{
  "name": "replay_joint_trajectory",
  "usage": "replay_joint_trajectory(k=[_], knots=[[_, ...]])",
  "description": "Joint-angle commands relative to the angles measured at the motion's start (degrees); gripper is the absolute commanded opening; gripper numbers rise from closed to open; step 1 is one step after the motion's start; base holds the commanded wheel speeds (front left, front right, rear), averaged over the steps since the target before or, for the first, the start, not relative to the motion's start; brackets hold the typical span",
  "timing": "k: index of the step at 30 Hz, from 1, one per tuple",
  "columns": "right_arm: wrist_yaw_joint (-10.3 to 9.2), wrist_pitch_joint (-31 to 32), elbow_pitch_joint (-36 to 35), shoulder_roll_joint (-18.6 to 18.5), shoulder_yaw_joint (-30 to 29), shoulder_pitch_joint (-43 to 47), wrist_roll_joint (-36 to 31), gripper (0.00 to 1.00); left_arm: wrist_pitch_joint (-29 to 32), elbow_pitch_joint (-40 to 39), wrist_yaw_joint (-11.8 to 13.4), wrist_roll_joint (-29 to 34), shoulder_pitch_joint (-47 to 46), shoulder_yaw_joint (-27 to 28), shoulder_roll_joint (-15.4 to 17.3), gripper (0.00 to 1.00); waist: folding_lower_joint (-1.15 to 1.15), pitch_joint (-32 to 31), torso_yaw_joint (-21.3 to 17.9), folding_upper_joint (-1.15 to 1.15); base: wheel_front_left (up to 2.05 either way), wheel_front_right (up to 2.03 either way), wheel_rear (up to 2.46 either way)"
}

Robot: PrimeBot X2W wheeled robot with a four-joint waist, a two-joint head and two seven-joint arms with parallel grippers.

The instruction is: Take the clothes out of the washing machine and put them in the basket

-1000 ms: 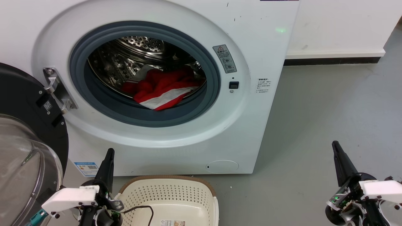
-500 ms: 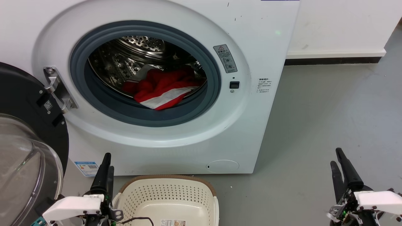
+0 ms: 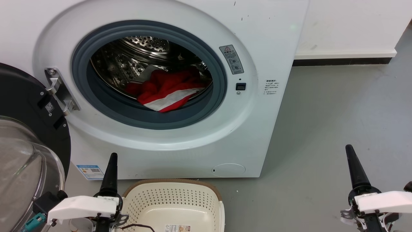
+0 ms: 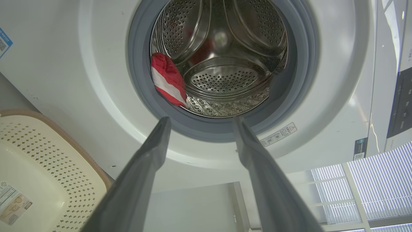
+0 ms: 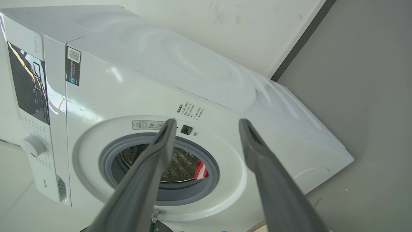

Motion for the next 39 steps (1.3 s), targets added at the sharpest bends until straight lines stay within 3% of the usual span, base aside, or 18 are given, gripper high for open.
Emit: replay_joint_trajectory(k=[1, 16, 39], knots=[[0.00, -0.50, -1.54, -0.08, 0.19, -0.12, -2.19, 1.00, -0.49, -1.52, 0.28, 1.98, -0.18, -0.19, 0.17, 1.00, 0.00, 0.01, 0.01, 0.00, 0.00, 0.00, 0.00], [0.00, -4.10, -6.22, -0.06, 3.01, 2.16, -23.52, 1.00, -4.07, -4.72, 4.32, 20.79, 1.46, -3.29, 0.20, 1.00, 0.00, -0.09, 0.15, 0.00, 0.00, 0.00, 0.00], [0.00, -8.10, -9.70, -0.04, 4.60, 4.41, -41.43, 1.00, -8.05, -7.15, 6.04, 37.34, 3.48, -5.47, 0.25, 1.00, 0.00, -0.04, 0.30, 0.00, 0.00, 0.00, 0.00]])
